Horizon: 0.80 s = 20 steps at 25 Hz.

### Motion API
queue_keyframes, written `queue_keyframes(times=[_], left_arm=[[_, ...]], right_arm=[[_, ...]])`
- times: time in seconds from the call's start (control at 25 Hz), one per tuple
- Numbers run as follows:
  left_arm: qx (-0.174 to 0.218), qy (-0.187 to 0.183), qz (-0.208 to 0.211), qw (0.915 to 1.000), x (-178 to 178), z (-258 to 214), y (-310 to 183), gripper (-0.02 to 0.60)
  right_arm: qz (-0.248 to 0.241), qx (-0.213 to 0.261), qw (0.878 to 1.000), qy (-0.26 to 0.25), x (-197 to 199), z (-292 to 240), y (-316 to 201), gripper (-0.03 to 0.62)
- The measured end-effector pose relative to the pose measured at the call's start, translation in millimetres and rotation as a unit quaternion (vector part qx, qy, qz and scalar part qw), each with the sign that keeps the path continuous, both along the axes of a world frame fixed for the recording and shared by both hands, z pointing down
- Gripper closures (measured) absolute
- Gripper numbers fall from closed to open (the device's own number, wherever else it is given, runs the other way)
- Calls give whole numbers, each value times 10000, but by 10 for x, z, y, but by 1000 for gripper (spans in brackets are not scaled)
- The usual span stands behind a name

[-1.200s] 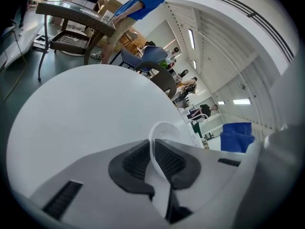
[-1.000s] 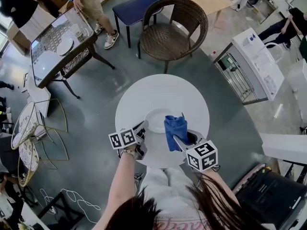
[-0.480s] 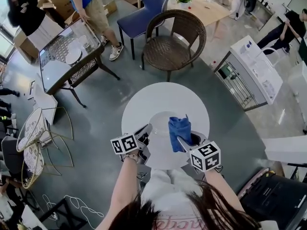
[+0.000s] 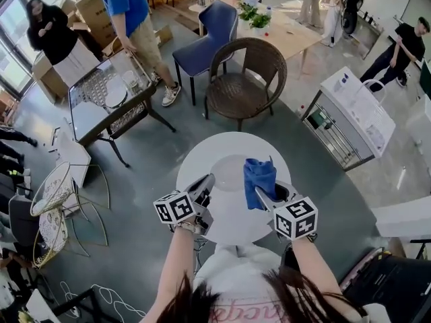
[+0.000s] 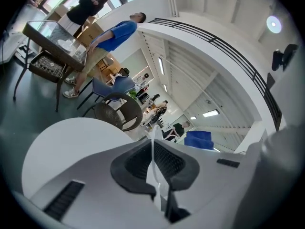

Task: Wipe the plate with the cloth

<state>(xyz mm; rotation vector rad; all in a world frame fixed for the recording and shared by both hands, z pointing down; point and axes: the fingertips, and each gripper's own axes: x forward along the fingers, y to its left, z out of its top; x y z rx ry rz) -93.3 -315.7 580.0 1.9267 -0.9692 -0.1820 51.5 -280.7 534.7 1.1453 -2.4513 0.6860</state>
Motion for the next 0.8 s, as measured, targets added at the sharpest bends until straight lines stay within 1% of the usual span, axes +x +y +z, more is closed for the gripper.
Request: queue_keyframes(times=[0.12,0.24,0.44,0.52,0.64,0.8], left_arm=[[339,-174,-25,9993,37,-278,-18,561],[637,-321,-69,9974,51,-538,-28,561],[1160,-473,-156,9920,77,-1007,-53,561],[1331,-501,-176,9897,92,-1149,-59,561],[1524,-588,-180,9864,118,-1284,-37,561],[1633,-569,-128,9849,214,-1393,19,561]], right_arm=[[76,253,9996,-123,48,-239,-107,462],[51,600,9980,-191,70,-539,-183,462],[40,1203,9914,-511,72,-1125,-248,462],[-70,1354,9881,-730,-38,-1311,-264,462],[-388,1464,9841,-924,-347,-1459,-302,462],[-750,1608,9815,-718,-727,-1509,-332,462]])
